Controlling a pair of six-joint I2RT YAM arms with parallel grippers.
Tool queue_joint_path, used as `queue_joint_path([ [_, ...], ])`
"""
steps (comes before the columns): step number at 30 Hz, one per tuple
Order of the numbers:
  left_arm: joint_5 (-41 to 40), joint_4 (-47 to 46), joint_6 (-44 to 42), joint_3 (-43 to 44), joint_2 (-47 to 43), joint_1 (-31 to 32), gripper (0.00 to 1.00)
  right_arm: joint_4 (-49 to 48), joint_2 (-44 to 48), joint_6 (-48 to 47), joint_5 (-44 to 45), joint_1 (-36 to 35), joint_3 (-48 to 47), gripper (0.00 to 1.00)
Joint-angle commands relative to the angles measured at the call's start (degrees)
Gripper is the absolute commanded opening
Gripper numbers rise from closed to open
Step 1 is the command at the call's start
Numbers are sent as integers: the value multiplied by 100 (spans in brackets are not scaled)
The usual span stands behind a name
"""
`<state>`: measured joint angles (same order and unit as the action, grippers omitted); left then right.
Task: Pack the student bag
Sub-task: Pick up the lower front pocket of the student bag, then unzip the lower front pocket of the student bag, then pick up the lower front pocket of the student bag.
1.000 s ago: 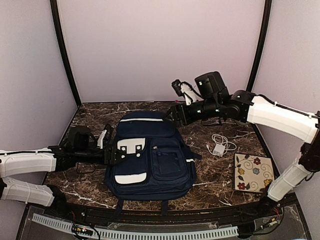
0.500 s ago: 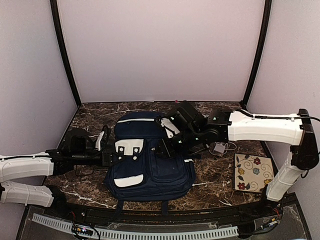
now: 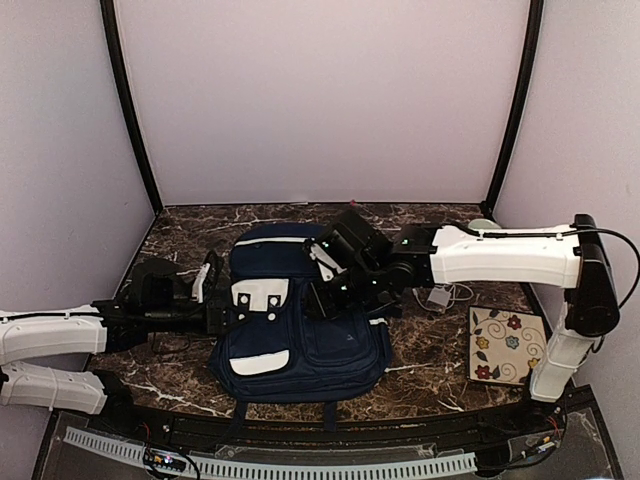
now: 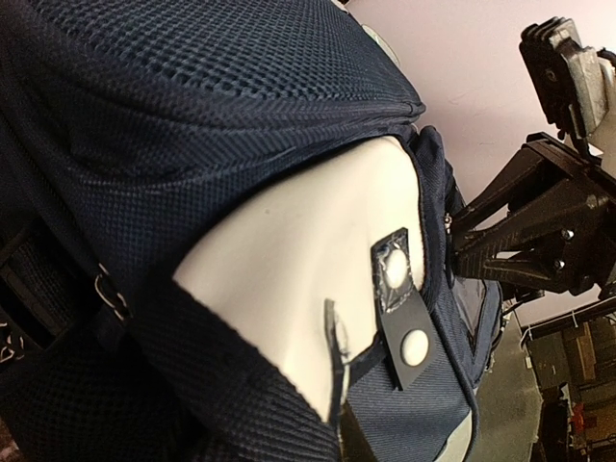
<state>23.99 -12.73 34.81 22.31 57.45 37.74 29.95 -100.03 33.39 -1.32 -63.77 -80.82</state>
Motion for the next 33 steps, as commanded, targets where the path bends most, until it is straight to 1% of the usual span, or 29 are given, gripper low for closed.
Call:
queue_joint_path([
  [1, 282, -443, -304, 235, -116, 132, 0, 182, -179, -22, 159, -33, -110, 5],
  [2, 263, -374, -340, 262, -124, 137, 0, 269, -164, -43, 243, -31, -136, 0],
  [5, -116, 44, -524, 377, -228, 134, 0, 527, 27, -122, 614, 4, -88, 0],
  [8, -711, 857, -870, 570, -354, 131, 0, 735, 421, -189, 745, 255, 195, 0],
  [15, -1257, 1593, -1396, 778, -502, 116, 0, 1016, 1373, -555, 176, 1127, 1334, 0],
  [19, -1360, 1779, -1580, 861, -474, 100, 0, 1136, 1730, -820, -59, 1598, 1963, 0],
  [21, -1406, 1815, -1636, 874, -472, 78, 0, 1117, 1854, -913, -154, 1746, 2153, 0],
  [25, -1560, 1915, -1714, 939, -454, 46, 0, 858, 2081, -1174, -577, 1755, 2099, 0],
  [27, -1871, 2141, -1752, 1065, -467, -19, 0, 578, 2236, -1315, -772, 1760, 2047, 6],
  [30, -2378, 2557, -1826, 1420, -434, -341, 0, 115, 2323, -1531, -1142, 1761, 1993, 14],
  [31, -2507, 2648, -1847, 1548, -391, -450, 13, 60, 2280, -1617, -1148, 1759, 1916, 22],
  [33, -2668, 2767, -1871, 1794, -279, -535, 48, 72, 2101, -1637, -923, 1772, 1733, 31],
])
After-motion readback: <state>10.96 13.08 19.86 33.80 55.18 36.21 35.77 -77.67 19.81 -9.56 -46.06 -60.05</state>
